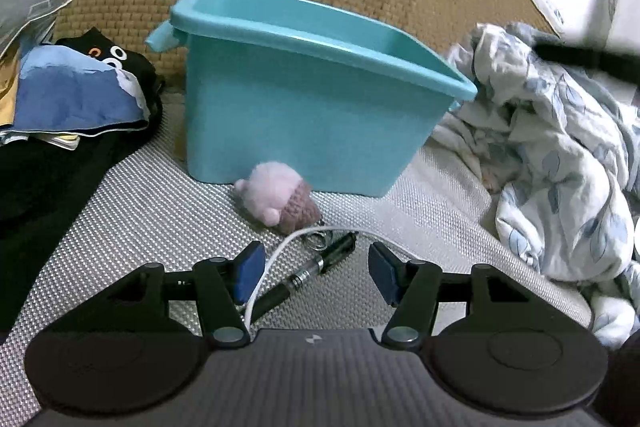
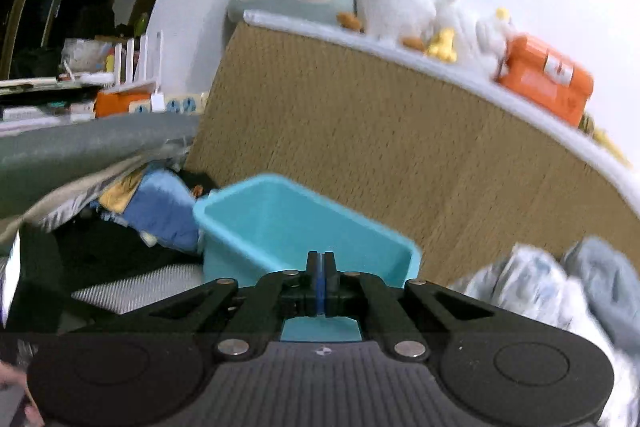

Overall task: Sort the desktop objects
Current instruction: 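Lift the white cable end upward with the right gripper, then close the left gripper on the cable near the pen while the right gripper holds its end, then carry the white cable over the teal bin with both grippers, then lower the cable into the bin and open both grippers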

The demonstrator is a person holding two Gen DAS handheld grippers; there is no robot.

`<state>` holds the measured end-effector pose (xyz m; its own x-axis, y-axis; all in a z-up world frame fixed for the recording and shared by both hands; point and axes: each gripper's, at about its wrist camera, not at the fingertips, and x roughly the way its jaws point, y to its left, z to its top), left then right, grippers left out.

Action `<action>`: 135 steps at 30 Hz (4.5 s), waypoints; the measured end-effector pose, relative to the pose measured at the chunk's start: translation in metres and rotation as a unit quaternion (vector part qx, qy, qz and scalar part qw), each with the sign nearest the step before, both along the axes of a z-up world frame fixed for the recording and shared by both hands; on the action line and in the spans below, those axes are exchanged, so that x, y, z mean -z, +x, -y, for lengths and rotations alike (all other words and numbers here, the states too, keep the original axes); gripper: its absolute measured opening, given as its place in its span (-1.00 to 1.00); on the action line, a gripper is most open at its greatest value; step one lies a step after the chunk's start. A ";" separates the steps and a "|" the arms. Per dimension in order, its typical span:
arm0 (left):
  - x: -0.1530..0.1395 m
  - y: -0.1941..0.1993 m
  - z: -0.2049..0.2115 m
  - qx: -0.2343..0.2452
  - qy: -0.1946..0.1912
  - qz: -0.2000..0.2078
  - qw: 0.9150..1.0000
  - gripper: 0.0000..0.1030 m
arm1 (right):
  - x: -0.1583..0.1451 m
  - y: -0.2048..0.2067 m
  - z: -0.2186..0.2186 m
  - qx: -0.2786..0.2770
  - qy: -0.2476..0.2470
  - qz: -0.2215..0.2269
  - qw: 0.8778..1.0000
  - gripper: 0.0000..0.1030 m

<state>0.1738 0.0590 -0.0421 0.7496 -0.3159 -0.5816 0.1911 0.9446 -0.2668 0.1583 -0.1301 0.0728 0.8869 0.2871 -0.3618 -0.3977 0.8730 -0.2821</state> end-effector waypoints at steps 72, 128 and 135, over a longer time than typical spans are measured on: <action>-0.042 -0.027 -0.028 0.049 0.027 0.055 0.997 -0.93 | 0.077 -0.003 0.037 0.013 0.011 -0.121 0.993 -0.89; -0.098 0.155 -0.006 -0.032 0.039 0.116 0.992 -0.50 | 0.031 0.162 0.033 0.034 0.177 -0.059 0.982 -0.75; -0.102 0.149 0.000 -0.024 0.048 0.128 0.990 -0.50 | 0.030 0.160 0.034 0.029 0.181 -0.061 0.981 -0.75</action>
